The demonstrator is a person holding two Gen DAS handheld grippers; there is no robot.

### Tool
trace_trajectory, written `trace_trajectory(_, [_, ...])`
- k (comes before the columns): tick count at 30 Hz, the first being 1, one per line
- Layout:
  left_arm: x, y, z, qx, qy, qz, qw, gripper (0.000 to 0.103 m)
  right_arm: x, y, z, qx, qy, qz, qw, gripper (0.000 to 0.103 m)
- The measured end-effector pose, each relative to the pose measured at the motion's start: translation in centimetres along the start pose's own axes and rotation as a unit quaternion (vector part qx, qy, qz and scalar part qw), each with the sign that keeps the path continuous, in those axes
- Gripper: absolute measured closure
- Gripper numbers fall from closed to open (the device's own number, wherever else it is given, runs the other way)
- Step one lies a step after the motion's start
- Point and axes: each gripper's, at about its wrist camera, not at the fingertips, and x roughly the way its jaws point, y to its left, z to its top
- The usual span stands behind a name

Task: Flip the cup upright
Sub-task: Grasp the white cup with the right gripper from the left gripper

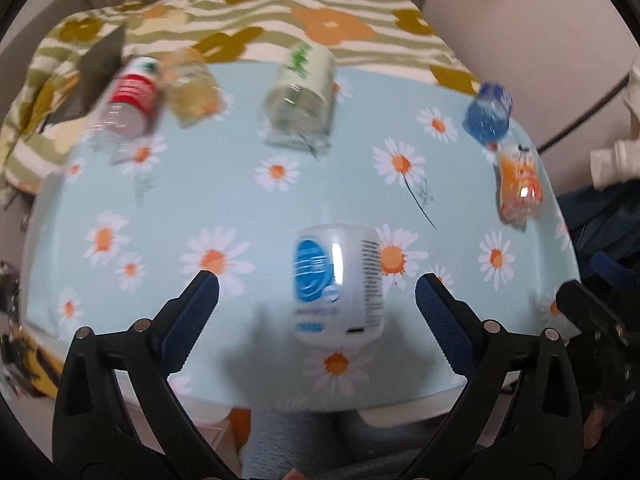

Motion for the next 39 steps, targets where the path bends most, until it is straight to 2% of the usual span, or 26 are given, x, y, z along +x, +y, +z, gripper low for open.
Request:
trace_trajectory(5, [-3.1,2.7,-0.3,-0.022,-0.016,0.049,0.9984,0.0,-0.5,1.2,2.6,-0.017,0.017,0.036,0.999,0.001])
trace_trajectory(8, [-3.9,5.2,-0.7,-0.039,-0.013,0.051,0.9978,0.0,0.0,2.5,4.0,-0.029,0.038,0.05,0.998,0.001])
trace_trajectory(12, [-3.6,8.1,-1.4,-0.043,-0.008,0.051,0.9977,0.0,1.8,4.3,5.5,-0.026,0.089,0.085,0.992,0.001])
trace_trajectory(16, [-1.1,10.4,-2.0,-0.03,0.018,0.044,0.9984,0.0,5.5,6.0,6.2,0.002,0.166,0.117,0.979,0.001])
trace_trajectory(19, [0.3,12.1,-2.4,-0.019,0.025,0.021,0.9993,0.0,8.7,7.3,6.4,0.019,0.231,0.124,0.965,0.001])
trace_trajectory(23, [1.9,13.6,-2.4,-0.008,0.036,0.007,0.9993,0.0,11.8,8.3,6.5,0.04,0.287,0.125,0.949,0.001])
trace_trajectory(28, [3.4,15.2,-2.0,-0.006,0.047,0.0,0.9989,0.0,14.5,9.4,6.2,0.061,0.333,0.129,0.932,0.008])
trace_trajectory(30, [3.6,15.6,-1.8,-0.007,0.047,-0.003,0.9989,0.0,15.3,9.7,6.2,0.071,0.346,0.135,0.926,0.018])
trace_trajectory(32, [3.6,16.1,-1.5,-0.007,0.046,-0.005,0.9989,0.0,16.0,9.8,6.2,0.085,0.356,0.144,0.919,0.023])
trace_trajectory(35, [3.7,16.5,-1.2,-0.007,0.044,-0.006,0.999,0.0,16.6,9.8,6.1,0.094,0.368,0.143,0.914,0.029])
trace_trajectory(39, [3.9,16.9,-0.9,-0.01,0.044,-0.009,0.9989,0.0,17.1,9.7,5.8,0.101,0.376,0.141,0.91,0.044])
